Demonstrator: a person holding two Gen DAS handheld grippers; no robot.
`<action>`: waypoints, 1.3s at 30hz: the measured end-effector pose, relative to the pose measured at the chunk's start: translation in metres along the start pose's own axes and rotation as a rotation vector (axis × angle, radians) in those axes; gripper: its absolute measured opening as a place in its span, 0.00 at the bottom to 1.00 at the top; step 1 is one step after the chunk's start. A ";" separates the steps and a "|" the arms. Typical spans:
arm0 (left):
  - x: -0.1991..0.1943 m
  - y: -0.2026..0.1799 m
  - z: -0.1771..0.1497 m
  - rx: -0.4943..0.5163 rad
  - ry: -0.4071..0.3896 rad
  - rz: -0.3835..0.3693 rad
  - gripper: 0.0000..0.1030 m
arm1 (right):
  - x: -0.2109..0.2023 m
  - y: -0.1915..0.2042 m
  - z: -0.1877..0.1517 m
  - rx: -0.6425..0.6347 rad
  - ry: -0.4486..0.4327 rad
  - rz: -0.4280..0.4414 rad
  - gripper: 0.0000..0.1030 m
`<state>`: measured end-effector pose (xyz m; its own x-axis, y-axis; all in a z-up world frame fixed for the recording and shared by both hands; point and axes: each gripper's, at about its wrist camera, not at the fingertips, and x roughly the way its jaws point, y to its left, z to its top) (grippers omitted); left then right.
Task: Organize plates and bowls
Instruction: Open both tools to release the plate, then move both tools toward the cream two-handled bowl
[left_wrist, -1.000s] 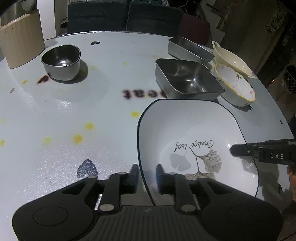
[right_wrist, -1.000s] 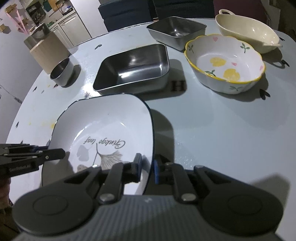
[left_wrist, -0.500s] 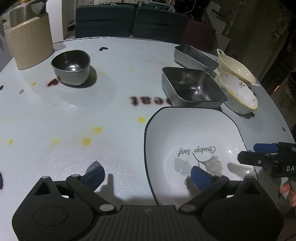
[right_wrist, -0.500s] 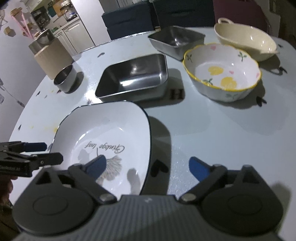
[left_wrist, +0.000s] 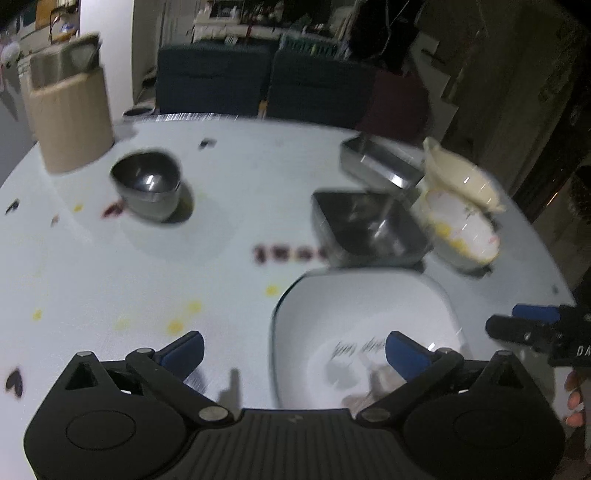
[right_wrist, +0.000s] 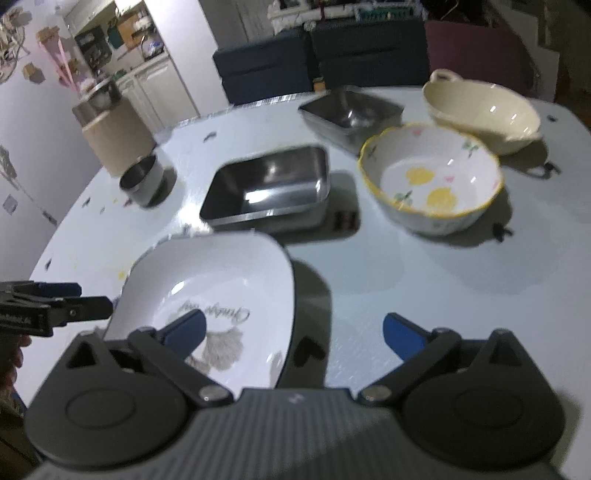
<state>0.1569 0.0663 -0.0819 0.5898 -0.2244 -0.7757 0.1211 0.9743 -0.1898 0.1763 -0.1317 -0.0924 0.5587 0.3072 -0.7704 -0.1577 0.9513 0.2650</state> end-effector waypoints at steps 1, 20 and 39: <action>-0.002 -0.006 0.005 0.007 -0.018 -0.004 1.00 | -0.005 -0.002 0.002 0.004 -0.014 -0.001 1.00; 0.008 -0.111 0.076 0.061 -0.199 -0.121 1.00 | -0.069 -0.088 0.054 0.171 -0.338 -0.092 1.00; 0.103 -0.203 0.178 0.185 -0.266 -0.125 1.00 | -0.032 -0.222 0.105 0.647 -0.470 -0.123 1.00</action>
<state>0.3350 -0.1511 -0.0163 0.7456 -0.3534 -0.5649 0.3336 0.9319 -0.1426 0.2790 -0.3554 -0.0660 0.8476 0.0209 -0.5302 0.3498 0.7294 0.5879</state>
